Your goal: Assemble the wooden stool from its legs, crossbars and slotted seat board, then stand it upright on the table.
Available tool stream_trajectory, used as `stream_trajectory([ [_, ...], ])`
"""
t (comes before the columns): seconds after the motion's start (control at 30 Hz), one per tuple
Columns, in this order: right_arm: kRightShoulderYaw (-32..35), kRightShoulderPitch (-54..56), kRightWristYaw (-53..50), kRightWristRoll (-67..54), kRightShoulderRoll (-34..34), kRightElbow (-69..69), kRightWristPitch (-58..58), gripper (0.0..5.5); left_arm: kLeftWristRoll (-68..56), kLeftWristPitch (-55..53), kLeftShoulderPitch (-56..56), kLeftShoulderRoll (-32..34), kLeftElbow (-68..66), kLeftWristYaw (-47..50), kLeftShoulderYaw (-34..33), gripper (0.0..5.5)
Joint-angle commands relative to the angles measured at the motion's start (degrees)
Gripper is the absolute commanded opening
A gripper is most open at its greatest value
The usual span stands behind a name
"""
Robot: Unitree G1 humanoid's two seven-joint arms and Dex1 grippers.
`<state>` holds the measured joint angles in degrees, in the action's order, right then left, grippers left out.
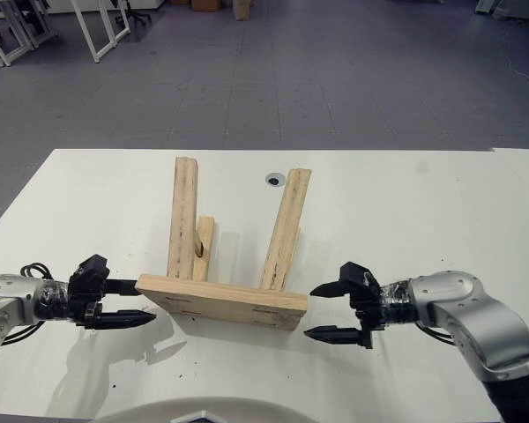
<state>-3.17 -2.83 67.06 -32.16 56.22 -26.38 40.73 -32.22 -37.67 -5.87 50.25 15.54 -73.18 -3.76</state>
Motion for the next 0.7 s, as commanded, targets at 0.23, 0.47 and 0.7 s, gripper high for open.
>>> stream_trajectory([
  [0.23,-3.4,6.0,-7.8,-0.5,-6.9,0.2,5.1,3.33,-1.5,-1.4,5.0,-3.1,2.5,4.5,3.2,2.45],
  [0.47,-1.3,9.0,-2.6,-6.4,-3.4,0.6,10.3,2.04,-5.0,-4.7,5.4,-2.3,3.6,5.1,2.2,2.05],
  [0.7,5.3,28.9,-11.9,-21.8,-9.7,2.5,34.7,2.02,-17.3,-25.6,19.0,-1.2,6.2,16.3,-4.7,2.03],
])
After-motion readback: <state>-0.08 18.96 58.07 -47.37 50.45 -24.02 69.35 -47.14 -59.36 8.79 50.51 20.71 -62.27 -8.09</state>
